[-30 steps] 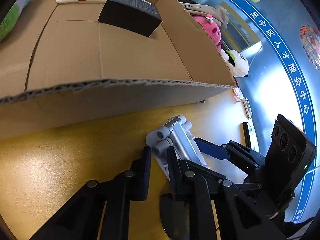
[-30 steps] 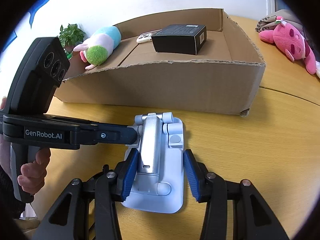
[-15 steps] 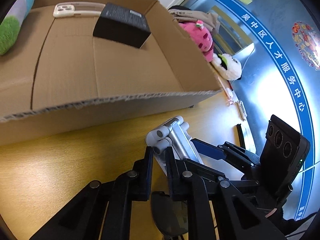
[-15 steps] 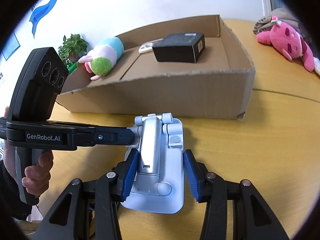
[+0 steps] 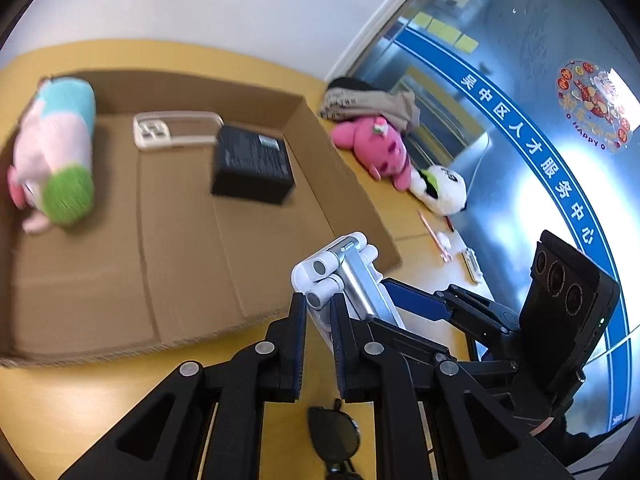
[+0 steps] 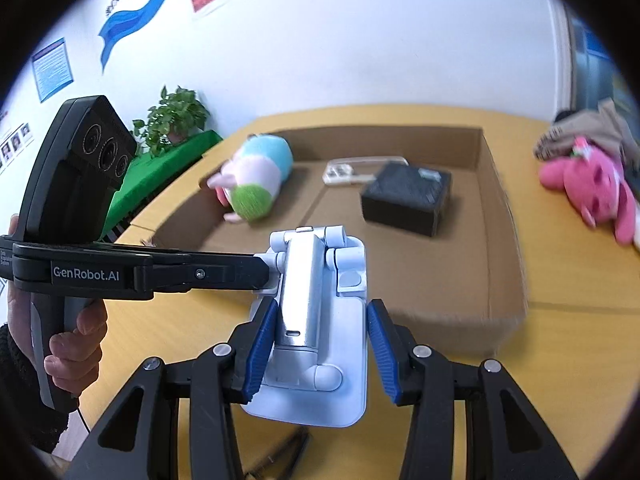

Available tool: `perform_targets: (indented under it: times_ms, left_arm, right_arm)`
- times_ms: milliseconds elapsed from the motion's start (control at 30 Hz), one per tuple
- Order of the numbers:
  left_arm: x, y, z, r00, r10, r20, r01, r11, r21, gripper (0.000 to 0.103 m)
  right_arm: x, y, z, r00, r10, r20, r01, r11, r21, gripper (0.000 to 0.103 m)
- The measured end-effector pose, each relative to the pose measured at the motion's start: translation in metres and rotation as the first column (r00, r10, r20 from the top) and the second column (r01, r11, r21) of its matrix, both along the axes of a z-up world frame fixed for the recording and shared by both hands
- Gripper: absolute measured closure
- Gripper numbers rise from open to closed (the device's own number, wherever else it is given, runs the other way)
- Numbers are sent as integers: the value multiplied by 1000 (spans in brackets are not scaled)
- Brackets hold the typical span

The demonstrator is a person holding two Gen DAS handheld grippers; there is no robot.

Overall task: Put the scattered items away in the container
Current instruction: 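Lift the phone stand with the right tool and carry it over the box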

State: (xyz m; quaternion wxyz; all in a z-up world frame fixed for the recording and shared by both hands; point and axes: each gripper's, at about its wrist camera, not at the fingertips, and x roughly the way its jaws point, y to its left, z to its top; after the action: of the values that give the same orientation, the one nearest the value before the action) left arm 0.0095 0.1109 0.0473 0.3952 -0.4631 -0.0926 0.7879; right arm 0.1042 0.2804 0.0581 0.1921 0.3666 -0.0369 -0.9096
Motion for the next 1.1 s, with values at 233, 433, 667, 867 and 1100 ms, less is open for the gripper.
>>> perform_targets:
  times_ms: [233,433,667,867,1100]
  left_arm:
    - [-41,-23,21,998,23,-58,-25,999,-24,91]
    - [-92,-32,24,998,20,-59,-22,999,-42,91]
    - [-155,-36,12,1000,17,-10,-18,998,-65,92]
    - [-196,-28,-18,997,35,66,-28,993,-114,92]
    - [-228,-11,-52,987,38,155,-16,991,-136,96]
  right_arm:
    - [-41,-27,19,999,27,-35,-27,1000,-3,58]
    - [-85,-41,26,1000,16,-26,-17,1000,-18,58]
    - [-145,-51,15,999,-11,41,13,999,-53,58]
    - [-193,-54,-15,987,-33,160,47,995,-84,59]
    - [-228,-46,-58,951,-83,298,120,987,-107,59]
